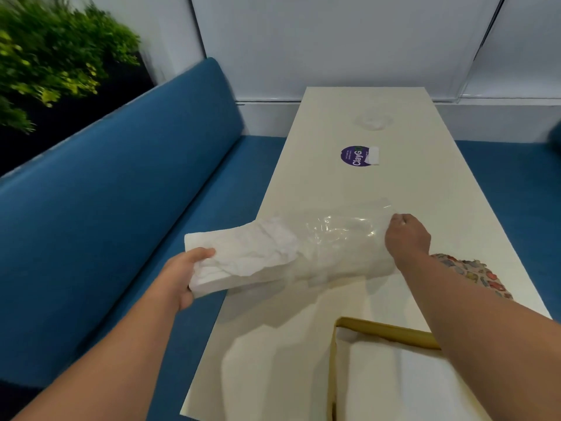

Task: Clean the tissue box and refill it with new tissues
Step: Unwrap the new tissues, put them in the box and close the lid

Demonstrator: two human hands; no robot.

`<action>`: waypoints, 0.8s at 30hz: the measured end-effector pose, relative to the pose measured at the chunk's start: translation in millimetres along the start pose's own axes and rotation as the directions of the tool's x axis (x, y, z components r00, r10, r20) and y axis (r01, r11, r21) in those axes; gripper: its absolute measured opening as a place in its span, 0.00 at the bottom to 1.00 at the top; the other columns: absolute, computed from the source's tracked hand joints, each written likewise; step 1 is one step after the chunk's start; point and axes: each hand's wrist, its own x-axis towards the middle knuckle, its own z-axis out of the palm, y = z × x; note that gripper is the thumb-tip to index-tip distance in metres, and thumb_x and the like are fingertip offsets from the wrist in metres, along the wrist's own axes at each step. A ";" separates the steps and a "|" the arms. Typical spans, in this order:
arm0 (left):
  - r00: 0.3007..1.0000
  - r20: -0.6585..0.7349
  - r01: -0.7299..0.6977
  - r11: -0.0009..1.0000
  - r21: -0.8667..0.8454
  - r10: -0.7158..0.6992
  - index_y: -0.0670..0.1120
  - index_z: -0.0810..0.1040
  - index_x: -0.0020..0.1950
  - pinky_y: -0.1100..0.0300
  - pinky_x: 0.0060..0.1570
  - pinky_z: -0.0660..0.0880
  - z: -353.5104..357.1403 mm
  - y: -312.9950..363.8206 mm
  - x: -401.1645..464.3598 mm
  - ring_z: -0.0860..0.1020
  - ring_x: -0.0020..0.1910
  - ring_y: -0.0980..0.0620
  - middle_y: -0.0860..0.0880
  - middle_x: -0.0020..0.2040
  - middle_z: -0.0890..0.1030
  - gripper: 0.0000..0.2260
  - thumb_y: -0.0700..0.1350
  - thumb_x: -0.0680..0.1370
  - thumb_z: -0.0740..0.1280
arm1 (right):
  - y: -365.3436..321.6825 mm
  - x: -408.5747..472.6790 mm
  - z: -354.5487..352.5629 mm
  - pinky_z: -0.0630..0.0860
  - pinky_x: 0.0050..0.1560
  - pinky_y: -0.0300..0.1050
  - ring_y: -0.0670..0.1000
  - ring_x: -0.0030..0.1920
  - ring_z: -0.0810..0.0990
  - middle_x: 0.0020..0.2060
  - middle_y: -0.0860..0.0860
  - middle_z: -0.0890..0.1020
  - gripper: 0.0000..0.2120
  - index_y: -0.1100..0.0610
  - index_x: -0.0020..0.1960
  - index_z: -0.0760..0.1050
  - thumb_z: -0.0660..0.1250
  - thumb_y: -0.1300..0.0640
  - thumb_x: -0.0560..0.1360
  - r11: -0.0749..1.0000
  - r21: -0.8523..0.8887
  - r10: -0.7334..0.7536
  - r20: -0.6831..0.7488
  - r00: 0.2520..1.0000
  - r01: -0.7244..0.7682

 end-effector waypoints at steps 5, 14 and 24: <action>0.995 -0.083 -0.053 0.998 0.018 0.055 0.43 0.80 0.50 0.46 0.52 0.78 -8.7 20.1 -32.5 0.82 0.41 0.43 0.46 0.39 0.85 0.08 0.41 0.72 0.72 | -7.3 -10.4 -8.1 0.69 0.63 0.52 0.60 0.65 0.72 0.63 0.58 0.76 0.21 0.58 0.68 0.71 0.58 0.47 0.80 0.998 0.025 -0.060 -0.085 0.995 0.062; 0.984 -0.039 -0.169 0.984 0.054 0.171 0.44 0.82 0.51 0.44 0.51 0.80 40.4 74.3 -105.2 0.84 0.45 0.43 0.45 0.46 0.85 0.12 0.42 0.69 0.74 | -24.9 -66.7 -25.7 0.70 0.57 0.46 0.54 0.57 0.76 0.56 0.54 0.79 0.15 0.57 0.59 0.76 0.59 0.50 0.80 0.951 0.258 -0.155 -0.070 0.985 0.168; 0.948 0.286 -0.149 0.989 0.015 0.138 0.45 0.82 0.45 0.51 0.41 0.82 159.1 89.1 -194.2 0.82 0.37 0.45 0.46 0.42 0.85 0.03 0.43 0.74 0.69 | 2.4 -103.7 -73.7 0.70 0.62 0.62 0.68 0.68 0.69 0.69 0.67 0.68 0.35 0.65 0.71 0.63 0.56 0.36 0.78 0.387 0.522 0.008 0.822 0.569 -0.760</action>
